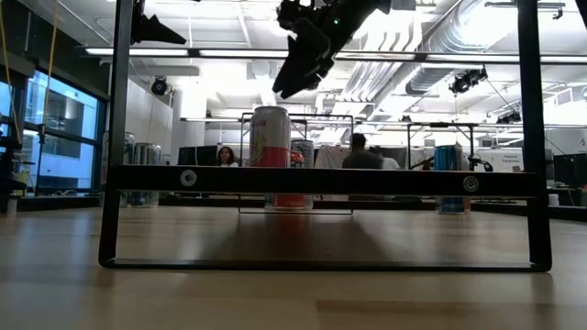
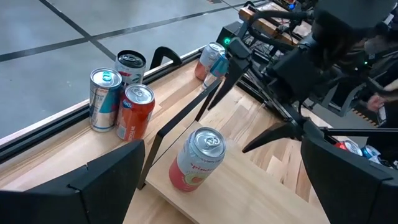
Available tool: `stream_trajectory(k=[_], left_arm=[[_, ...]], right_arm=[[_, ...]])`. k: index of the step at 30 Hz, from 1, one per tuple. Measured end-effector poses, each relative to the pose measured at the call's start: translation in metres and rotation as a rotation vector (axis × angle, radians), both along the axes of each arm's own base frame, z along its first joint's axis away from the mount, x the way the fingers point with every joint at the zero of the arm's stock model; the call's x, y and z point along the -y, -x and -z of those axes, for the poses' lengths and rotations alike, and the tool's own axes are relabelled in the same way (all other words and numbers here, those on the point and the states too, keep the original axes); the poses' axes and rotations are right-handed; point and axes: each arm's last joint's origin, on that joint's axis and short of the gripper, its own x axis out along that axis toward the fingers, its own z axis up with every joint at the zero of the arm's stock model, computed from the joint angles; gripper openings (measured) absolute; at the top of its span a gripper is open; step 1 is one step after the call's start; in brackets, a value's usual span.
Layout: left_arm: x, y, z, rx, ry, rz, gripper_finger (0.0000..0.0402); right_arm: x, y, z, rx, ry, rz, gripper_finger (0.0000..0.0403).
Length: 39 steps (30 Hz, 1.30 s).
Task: Place canned beverage on shelf
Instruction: Put the left pink white soda can on the shelf
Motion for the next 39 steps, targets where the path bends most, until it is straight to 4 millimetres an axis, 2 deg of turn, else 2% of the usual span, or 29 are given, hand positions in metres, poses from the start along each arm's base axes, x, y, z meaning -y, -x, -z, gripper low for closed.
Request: stream_trajectory(k=[7, 11, 23, 33, 39], left_arm=[[0.000, 0.000, 0.000, 0.001, 0.001, 0.000, 0.0390], [0.000, 0.000, 0.000, 0.003, 0.005, 0.001, 0.0390], [0.000, 0.000, 0.000, 0.010, 0.023, -0.003, 0.0390], [0.000, 0.000, 0.000, 0.010, 0.023, -0.003, 0.0390], [0.000, 0.000, 0.000, 0.010, 0.024, -0.003, 0.0390]], right_arm=[[0.005, -0.008, 0.010, 0.005, -0.041, -0.035, 0.0367], [0.005, -0.014, 0.024, -0.028, -0.051, -0.048, 0.0367], [0.008, -0.018, 0.022, 0.021, -0.032, -0.013, 0.0367], [0.010, -0.015, 0.025, -0.025, -0.018, 0.026, 0.0367], [0.011, -0.020, 0.038, -0.056, -0.029, 0.021, 0.0367]])
